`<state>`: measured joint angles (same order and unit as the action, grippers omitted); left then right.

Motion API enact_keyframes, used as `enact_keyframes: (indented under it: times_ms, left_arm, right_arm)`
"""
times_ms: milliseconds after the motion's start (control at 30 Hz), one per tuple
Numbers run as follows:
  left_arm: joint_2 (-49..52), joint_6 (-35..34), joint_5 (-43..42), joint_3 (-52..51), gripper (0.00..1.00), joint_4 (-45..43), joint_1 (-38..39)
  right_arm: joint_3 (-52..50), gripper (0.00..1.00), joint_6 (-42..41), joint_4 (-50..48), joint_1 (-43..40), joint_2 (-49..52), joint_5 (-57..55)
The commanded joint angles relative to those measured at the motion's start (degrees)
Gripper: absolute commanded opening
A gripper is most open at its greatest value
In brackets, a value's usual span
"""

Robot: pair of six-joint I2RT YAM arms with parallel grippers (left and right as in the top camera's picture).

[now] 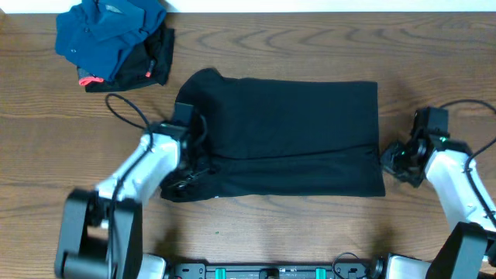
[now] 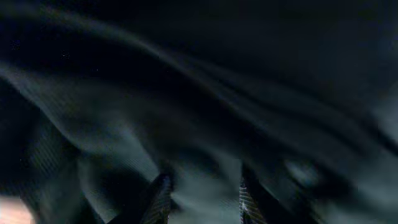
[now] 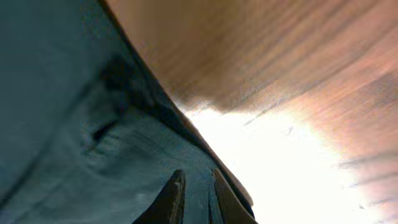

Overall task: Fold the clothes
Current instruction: 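Smooth the folded garment flat and open both grippers, then raise both grippers away to the garment's top corners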

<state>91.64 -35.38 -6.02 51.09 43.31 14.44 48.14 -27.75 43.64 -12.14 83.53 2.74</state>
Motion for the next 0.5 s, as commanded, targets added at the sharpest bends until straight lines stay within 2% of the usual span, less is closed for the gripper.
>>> enact_keyframes:
  times_ms: [0, 100, 167, 200, 267, 333, 367, 467]
  left_arm:
    - [-7.13, -4.98, 2.10, -0.24, 0.38, -0.09, 3.87]
    - [-12.02, -5.68, 7.34, -0.24, 0.43, -0.63, 5.90]
    - [-14.49, -5.38, 10.69, -0.24, 0.45, -1.31, 6.25]
    - [-15.61, -4.28, 12.11, -0.24, 0.47, -2.14, 6.23]
    - [-17.46, 2.89, 13.42, -0.24, 0.55, -6.34, 6.21]
    - [-18.71, 10.56, 13.38, -0.07, 0.68, -11.56, 6.21]
    - [-18.95, 12.61, 13.38, 0.07, 0.73, -13.49, 6.21]
    - [-18.82, 17.25, 13.35, 1.42, 0.76, -19.37, 5.60]
  right_arm:
    - [3.30, 0.15, 3.45, 1.07, 0.02, 0.07, 1.20]
    - [3.93, 0.19, 6.14, 0.04, 0.72, 0.07, 6.40]
    - [3.93, 0.27, 7.82, -1.29, 1.09, 0.07, 8.63]
    - [3.93, 0.35, 8.46, -2.36, 1.29, 0.07, 9.62]
    - [4.15, 0.51, 10.19, -4.66, 1.33, 0.07, 11.87]
    - [5.20, 0.75, 12.02, -6.43, 1.36, 0.07, 14.51]
    - [6.03, 0.80, 12.57, -6.84, 1.33, 0.07, 15.56]
    - [9.94, 0.89, 13.35, -7.02, 1.33, 0.07, 16.15]
